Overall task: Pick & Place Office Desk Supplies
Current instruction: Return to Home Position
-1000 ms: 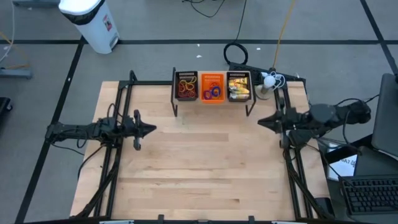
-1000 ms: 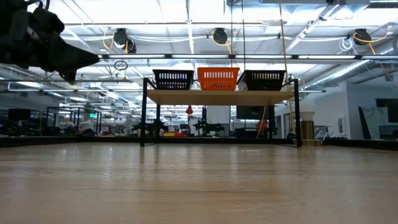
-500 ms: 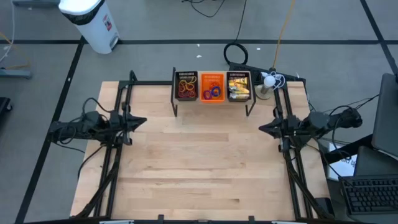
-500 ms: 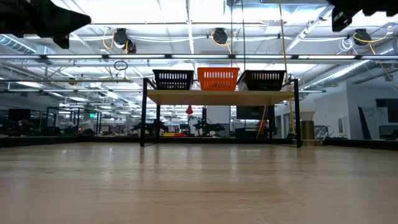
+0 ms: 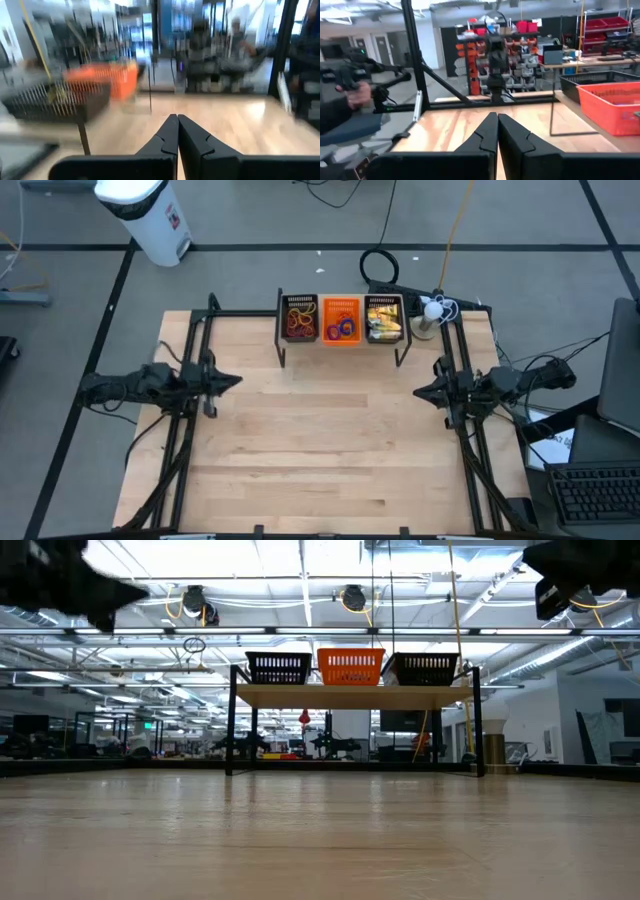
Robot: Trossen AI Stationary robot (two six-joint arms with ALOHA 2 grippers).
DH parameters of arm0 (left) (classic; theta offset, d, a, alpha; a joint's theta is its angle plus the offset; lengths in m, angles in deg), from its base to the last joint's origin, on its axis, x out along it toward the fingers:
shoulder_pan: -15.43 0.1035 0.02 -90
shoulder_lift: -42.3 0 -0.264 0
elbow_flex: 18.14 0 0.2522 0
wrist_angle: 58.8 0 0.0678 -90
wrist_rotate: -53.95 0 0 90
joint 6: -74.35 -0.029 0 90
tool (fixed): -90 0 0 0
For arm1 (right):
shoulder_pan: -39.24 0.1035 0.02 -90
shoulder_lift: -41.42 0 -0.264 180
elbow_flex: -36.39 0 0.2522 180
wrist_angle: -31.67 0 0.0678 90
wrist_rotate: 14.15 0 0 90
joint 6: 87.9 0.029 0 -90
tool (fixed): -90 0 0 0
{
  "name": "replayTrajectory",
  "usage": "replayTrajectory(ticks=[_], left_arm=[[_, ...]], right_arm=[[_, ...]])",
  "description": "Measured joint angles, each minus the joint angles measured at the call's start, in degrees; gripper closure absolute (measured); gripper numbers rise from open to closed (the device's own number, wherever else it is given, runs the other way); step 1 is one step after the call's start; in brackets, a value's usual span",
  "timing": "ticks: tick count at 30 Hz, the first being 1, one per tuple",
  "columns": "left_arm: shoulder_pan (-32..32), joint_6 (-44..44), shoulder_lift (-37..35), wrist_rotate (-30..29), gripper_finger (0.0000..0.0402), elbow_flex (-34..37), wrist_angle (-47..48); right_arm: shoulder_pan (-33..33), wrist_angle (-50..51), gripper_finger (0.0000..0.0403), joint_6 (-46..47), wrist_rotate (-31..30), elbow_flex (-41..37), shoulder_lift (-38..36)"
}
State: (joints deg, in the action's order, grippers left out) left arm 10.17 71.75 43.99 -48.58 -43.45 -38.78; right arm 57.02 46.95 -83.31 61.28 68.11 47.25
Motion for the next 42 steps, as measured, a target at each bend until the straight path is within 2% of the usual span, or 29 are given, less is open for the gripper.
replayTrajectory(ticks=[2, 5, 12, 15, 19, 29, 31, 37, 42], left_arm=[[0.0, 0.9, 0.1, 0.0, 0.0398, 1.2, 2.0], [-0.2, 0.1, -0.2, 0.0, 0.04, 2.4, -0.1], [-2.8, 0.2, -0.3, -1.3, 0.04, 5.7, -0.6], [-3.9, -1.6, -0.3, -2.7, 0.04, 7.4, -5.5], [-3.3, -3.8, 0.1, -1.0, 0.04, 9.5, -14.1], [0.4, -3.5, -0.4, -2.5, 0.0401, 9.6, -8.2], [0.1, -3.1, -0.2, -2.3, 0.0401, 9.5, -5.7], [-1.0, -2.9, 0.2, -2.3, 0.0401, 9.4, -5.7], [-1.8, -1.2, 0.1, -0.9, 0.0401, 9.4, -5.5]], right_arm=[[0.0, -3.5, 0.0402, 0.4, 1.3, -2.0, 0.0], [0.0, -6.9, 0.0402, 1.5, 1.4, -4.7, 0.0], [0.0, -7.4, 0.0402, 0.2, 1.2, -7.1, -0.2], [-0.4, -7.3, 0.0402, -1.1, 1.1, -7.7, -0.2], [-3.2, -7.4, 0.0402, 0.1, -3.1, -8.6, 0.3], [-11.4, -6.1, 0.0403, 0.7, 7.3, -9.0, -0.3], [-11.4, -6.3, 0.0403, 0.8, 7.1, -9.5, -0.6], [-11.4, -8.9, 0.0403, 0.3, 3.9, -13.9, -2.1], [-11.5, -11.3, 0.0403, -0.2, 3.9, -16.2, -3.9]])
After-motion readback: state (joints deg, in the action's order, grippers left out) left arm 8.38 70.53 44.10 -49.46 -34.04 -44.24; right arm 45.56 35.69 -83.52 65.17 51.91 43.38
